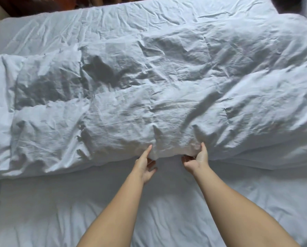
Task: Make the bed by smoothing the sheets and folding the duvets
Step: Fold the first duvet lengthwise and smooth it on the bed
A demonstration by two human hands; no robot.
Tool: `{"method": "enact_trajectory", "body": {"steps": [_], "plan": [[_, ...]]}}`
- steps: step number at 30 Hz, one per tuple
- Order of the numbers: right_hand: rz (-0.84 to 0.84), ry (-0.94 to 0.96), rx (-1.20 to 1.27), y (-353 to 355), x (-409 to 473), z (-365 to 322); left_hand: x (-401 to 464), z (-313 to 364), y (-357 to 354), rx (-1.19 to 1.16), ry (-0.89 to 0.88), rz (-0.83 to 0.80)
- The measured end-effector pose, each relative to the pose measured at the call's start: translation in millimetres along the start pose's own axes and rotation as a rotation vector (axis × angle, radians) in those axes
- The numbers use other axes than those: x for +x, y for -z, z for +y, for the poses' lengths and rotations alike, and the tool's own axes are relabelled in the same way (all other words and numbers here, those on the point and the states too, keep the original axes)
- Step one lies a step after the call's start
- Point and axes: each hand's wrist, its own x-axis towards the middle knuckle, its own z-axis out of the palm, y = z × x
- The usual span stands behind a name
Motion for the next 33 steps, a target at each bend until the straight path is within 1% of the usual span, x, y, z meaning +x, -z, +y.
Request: {"method": "enact_trajectory", "body": {"steps": [3, 5, 8, 10, 12, 14, 16, 17, 19, 21, 22, 23, 25, 26, 28, 30, 31, 33], "plan": [[-0.105, -0.002, 0.110, -2, 12, -15, 4, 0, -20, -0.223, 0.038, -0.104], [-0.156, -0.009, 0.127, -5, 14, -25, 1, -1, -30, -0.343, 0.021, -0.114], [-0.210, 0.036, 0.117, -15, 0, -41, -10, 8, -37, -0.423, -0.065, -0.110], [-0.236, 0.084, 0.124, -22, -16, -51, -20, 17, -41, -0.464, -0.079, -0.124], [-0.222, 0.091, 0.098, -26, -29, -57, -30, 22, -47, -0.513, -0.076, -0.136], [-0.138, 0.051, 0.054, -35, -39, -64, -38, 28, -54, -0.539, -0.067, -0.124], [-0.116, 0.018, 0.034, -62, -57, -80, -43, 43, -62, -0.553, -0.091, -0.125], [-0.139, 0.036, 0.030, -78, -68, -92, -46, 54, -66, -0.574, -0.120, -0.154], [-0.270, 0.143, -0.003, -103, -84, -111, -53, 78, -78, -0.611, -0.212, -0.264], [-0.352, 0.214, 0.000, -104, -76, -113, -46, 86, -84, -0.580, -0.279, -0.311], [-0.313, 0.229, -0.052, -93, -62, -106, -33, 82, -80, -0.515, -0.275, -0.262], [-0.220, 0.209, -0.133, -75, -44, -97, -18, 73, -74, -0.429, -0.242, -0.186], [-0.042, 0.095, -0.211, -38, -13, -78, 10, 44, -52, -0.254, -0.124, 0.037], [0.003, 0.054, -0.237, -23, -5, -71, 19, 29, -42, -0.218, -0.077, 0.110], [0.025, 0.014, -0.228, -7, 0, -65, 21, 9, -33, -0.332, -0.008, 0.116], [0.037, 0.022, -0.241, -1, 5, -65, 19, 6, -33, -0.427, 0.000, 0.094], [0.045, 0.033, -0.237, -2, 7, -66, 17, 8, -35, -0.461, -0.004, 0.074], [0.065, 0.051, -0.274, -6, 12, -70, 19, 13, -38, -0.456, 0.004, 0.079]]}}
